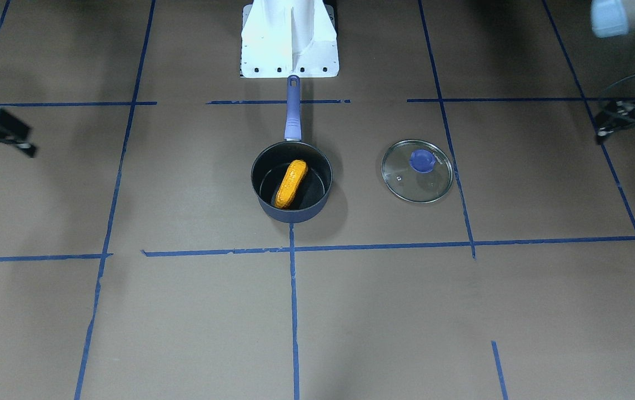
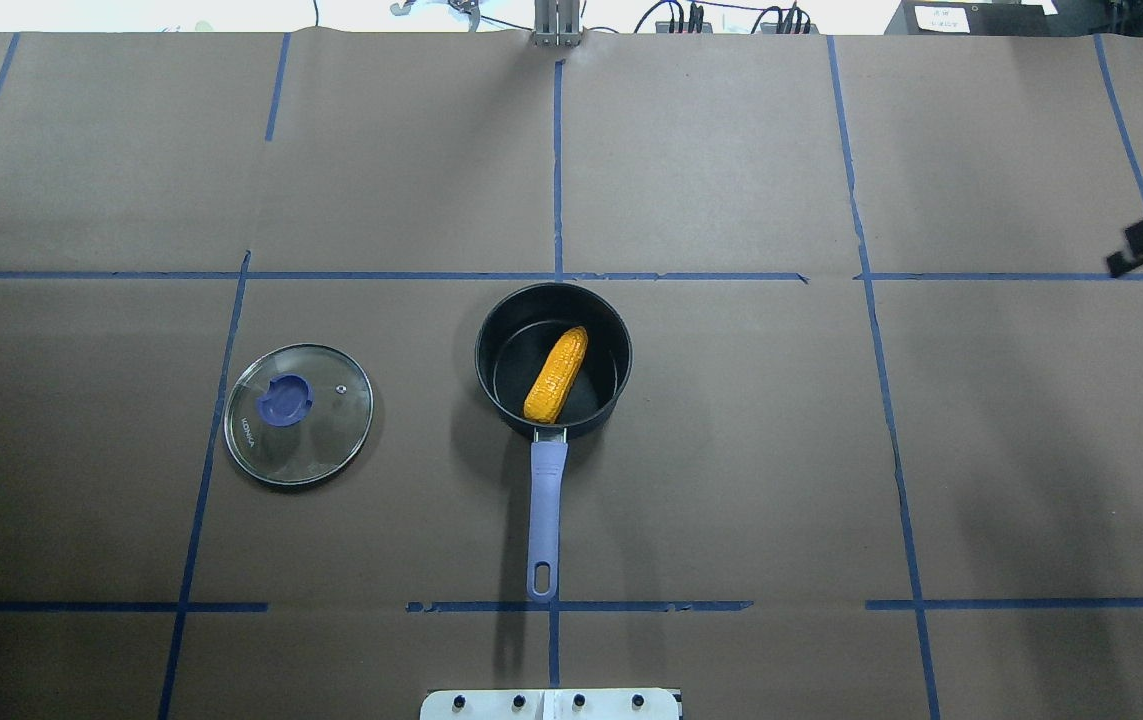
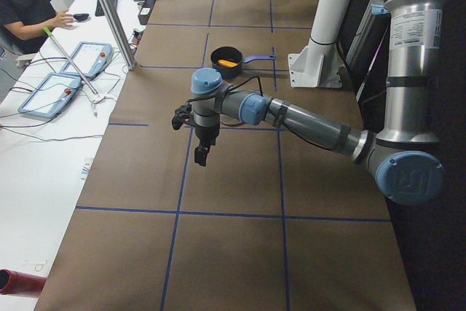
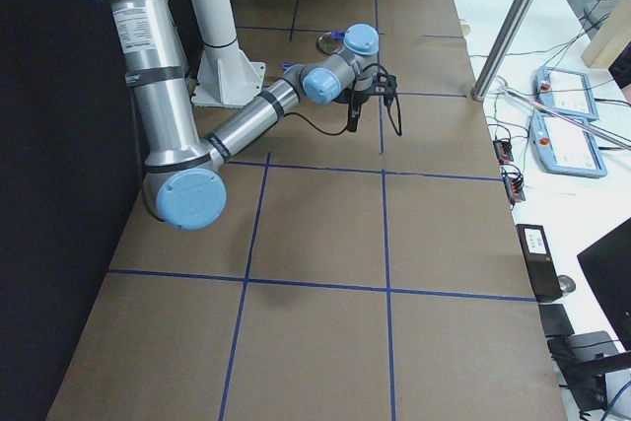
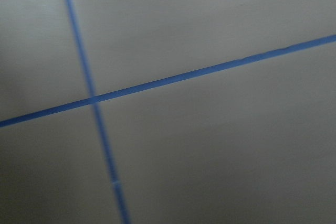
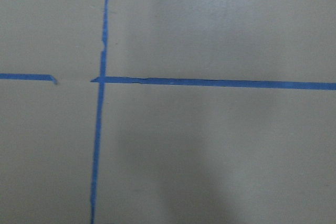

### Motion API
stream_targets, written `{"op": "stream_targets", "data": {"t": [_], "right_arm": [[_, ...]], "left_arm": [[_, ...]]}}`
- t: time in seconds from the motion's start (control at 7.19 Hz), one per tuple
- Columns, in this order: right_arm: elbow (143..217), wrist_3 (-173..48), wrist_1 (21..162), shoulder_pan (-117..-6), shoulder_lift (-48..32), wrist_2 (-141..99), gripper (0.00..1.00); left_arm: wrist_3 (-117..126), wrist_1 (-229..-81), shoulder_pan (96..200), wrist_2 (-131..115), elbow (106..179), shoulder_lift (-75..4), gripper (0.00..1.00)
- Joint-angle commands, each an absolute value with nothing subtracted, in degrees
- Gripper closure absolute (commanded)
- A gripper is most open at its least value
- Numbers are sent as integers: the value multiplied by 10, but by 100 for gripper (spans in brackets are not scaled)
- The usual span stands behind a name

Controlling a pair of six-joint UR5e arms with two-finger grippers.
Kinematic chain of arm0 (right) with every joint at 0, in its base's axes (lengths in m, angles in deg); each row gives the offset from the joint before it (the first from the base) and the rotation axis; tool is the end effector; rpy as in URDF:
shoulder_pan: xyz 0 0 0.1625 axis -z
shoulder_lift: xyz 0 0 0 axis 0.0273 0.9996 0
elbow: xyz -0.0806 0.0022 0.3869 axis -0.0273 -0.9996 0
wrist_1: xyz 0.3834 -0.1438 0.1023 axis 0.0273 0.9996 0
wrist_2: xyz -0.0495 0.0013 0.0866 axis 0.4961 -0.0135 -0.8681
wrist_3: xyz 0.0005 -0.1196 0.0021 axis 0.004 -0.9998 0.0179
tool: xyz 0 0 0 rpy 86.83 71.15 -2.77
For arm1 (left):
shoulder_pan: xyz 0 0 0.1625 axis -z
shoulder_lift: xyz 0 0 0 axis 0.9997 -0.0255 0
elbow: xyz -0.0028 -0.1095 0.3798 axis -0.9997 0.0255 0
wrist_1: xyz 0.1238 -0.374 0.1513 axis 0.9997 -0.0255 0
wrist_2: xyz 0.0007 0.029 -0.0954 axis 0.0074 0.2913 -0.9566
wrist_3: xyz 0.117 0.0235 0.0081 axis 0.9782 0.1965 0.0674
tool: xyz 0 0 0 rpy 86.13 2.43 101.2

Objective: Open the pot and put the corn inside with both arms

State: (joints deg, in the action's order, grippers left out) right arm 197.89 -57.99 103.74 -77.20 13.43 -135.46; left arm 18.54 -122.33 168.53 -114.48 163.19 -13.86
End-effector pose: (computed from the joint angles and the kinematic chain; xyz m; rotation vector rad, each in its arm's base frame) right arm -0.0774 -0.4842 0.4662 0.0707 -0.8831 -0.0385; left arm 0.0246 -0.4834 0.4962 0.1488 0.6759 0.2327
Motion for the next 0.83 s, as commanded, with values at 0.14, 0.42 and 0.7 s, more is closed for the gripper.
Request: {"op": "stream_targets", "data": {"t": [0.14, 0.42, 0.7], "right_arm": [[1969, -869, 1178, -896, 187, -1355, 0], [1962, -884, 1183, -896, 206, -1350, 0], [1951, -886, 1181, -895, 214, -1350, 0]], "left_arm": [[259, -1169, 1746, -1228, 1596, -127, 0], [330, -1172, 1758, -1225, 1541, -127, 0], [299, -1171, 1764, -1225, 1542, -129, 0]]}}
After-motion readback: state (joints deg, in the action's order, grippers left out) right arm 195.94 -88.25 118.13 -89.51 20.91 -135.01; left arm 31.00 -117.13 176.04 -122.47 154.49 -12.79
